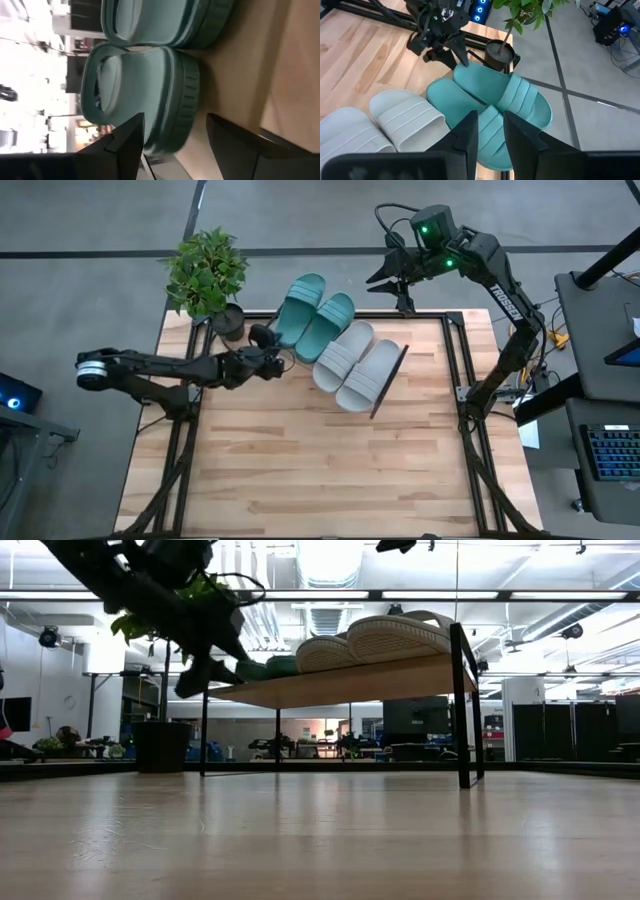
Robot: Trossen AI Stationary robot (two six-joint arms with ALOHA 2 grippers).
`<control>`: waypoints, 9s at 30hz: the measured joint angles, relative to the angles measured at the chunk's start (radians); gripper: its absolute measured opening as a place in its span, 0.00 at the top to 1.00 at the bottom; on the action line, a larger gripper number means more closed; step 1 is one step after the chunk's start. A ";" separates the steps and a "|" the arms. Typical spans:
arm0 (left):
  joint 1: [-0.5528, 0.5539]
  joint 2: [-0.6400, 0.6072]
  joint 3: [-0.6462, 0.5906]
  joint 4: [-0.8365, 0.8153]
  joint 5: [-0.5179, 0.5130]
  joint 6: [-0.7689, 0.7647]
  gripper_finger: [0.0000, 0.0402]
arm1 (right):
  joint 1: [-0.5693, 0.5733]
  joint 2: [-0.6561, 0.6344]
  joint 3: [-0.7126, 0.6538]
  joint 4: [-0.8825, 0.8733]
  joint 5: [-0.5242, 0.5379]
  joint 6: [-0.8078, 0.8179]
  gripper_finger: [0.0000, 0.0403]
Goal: Pick and place slides into the shelf
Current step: Put the green slide on the shelf
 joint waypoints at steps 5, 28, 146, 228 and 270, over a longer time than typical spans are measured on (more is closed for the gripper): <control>-0.027 -0.060 0.004 -0.137 -0.011 -0.132 0.51 | 0.000 0.000 0.000 0.001 0.000 0.000 0.79; -0.210 -0.316 0.003 0.027 -0.101 -0.734 0.51 | -0.024 0.152 -0.027 0.305 0.013 0.322 0.91; 0.121 0.298 0.484 -0.074 0.006 0.085 0.51 | 0.261 -0.028 0.146 -0.170 0.840 0.393 0.72; 0.214 0.359 0.688 -0.408 0.052 0.258 0.51 | 0.242 -0.029 0.146 -0.215 0.761 0.394 0.75; 0.208 0.429 0.684 -0.250 0.118 0.272 1.00 | 0.242 -0.029 0.146 -0.237 0.760 0.394 0.80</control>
